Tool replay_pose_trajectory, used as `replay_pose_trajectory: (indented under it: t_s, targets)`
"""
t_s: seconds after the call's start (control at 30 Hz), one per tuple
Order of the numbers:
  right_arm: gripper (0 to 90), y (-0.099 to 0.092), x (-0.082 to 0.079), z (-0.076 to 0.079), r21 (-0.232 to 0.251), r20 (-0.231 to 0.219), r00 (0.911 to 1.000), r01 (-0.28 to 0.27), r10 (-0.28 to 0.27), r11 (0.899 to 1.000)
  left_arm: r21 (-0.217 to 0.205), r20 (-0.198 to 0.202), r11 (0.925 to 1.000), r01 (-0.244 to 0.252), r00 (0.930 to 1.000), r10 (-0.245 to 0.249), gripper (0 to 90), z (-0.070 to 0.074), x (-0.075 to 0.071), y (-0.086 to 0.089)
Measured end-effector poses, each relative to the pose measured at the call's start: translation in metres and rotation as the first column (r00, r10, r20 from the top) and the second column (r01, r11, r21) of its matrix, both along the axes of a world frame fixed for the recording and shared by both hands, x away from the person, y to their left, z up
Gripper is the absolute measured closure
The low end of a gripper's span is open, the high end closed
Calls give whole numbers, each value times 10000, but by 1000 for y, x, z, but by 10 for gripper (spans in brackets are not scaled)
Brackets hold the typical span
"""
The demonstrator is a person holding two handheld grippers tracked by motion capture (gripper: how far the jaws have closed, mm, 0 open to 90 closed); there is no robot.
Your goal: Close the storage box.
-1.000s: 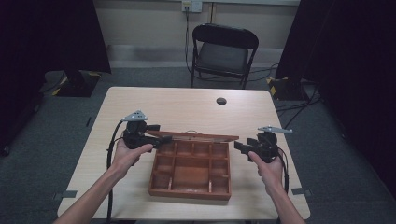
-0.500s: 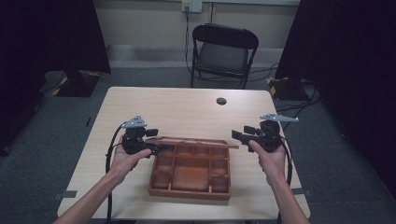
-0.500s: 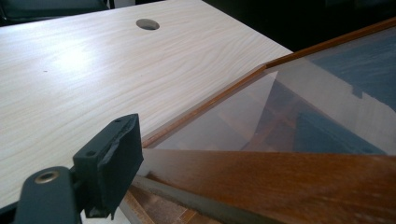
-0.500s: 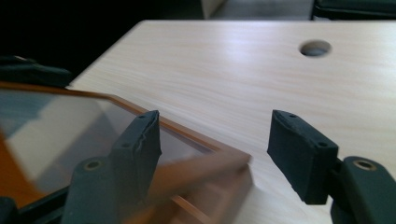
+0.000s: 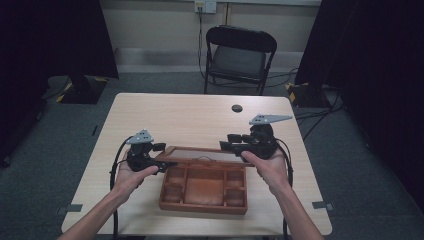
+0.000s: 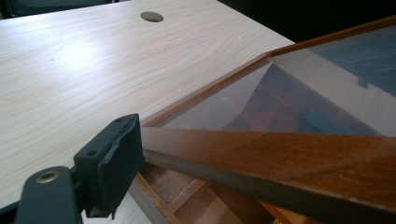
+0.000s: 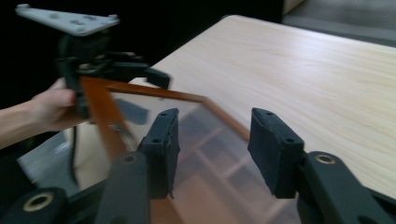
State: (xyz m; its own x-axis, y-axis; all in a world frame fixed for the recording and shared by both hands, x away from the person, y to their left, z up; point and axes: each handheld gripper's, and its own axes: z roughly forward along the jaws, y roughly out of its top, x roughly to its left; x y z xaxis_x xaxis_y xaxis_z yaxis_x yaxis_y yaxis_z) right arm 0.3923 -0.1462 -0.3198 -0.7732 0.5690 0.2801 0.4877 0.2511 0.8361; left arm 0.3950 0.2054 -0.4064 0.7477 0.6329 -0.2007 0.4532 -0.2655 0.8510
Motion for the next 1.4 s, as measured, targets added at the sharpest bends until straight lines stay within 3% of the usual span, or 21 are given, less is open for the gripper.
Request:
replay_pose_trajectory:
  t_s: [0.13, 0.23, 0.3, 0.53, 0.83, 1.0, 1.13, 1.4]
  targets:
    - [595, 19, -5, 5, -162, -129, 9955, -936, 934, 9955, 56, 22, 10000, -7, 10000, 7, 156, -1, -1, 0]
    - [615, 31, -10, 5, -498, -320, 9896, -1420, 1405, 9886, 83, -35, 10000, 41, 10000, -40, 156, -1, -1, 1]
    - [648, 38, -12, 4, -462, -435, 9842, -1737, 1717, 9837, 116, -55, 9999, 106, 9999, -105, 157, -2, -2, 1]
    - [760, 45, -13, -4, -456, -790, 9759, -2075, 2035, 9772, 288, -51, 9994, 194, 9998, -193, 157, -5, -4, 0]
    - [770, 46, -11, -11, -500, -1098, 9724, -2121, 2057, 9760, 323, -14, 9992, 231, 9997, -231, 158, -5, -5, 0]
    - [756, 46, -9, -13, -352, -1413, 9673, -2174, 2105, 9754, 336, -8, 9991, 268, 9996, -268, 158, -6, -5, 0]
    - [807, 46, -8, -15, -161, -1633, 9609, -2293, 2237, 9732, 443, 7, 9987, 268, 9996, -268, 158, -7, -5, 1]
    - [816, 47, -9, -16, -282, -1669, 9587, -2379, 2301, 9709, 539, -107, 9982, 279, 9996, -273, 158, -10, -4, 5]
